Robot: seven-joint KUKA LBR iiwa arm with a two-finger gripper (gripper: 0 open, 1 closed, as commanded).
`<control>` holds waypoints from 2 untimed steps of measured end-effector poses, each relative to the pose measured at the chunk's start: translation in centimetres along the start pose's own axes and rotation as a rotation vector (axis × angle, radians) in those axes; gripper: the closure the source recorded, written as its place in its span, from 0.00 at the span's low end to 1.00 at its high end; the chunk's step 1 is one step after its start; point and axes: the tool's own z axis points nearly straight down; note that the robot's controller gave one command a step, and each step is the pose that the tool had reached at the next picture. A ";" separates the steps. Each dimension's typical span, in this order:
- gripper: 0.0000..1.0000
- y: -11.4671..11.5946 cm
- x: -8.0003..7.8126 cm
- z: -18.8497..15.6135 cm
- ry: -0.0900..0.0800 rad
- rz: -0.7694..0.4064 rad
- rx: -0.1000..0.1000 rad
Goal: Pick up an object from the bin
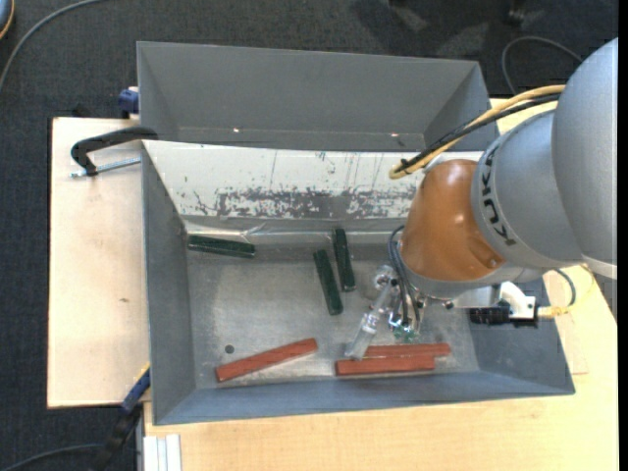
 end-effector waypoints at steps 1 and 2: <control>0.00 -3.8 -5.7 -0.8 -0.013 -0.115 0.001; 0.00 7.7 -3.4 -1.7 -0.011 -0.354 -0.004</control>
Offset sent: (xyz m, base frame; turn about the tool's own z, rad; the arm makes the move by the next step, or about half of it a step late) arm 0.0317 -0.0569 0.0063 -0.1169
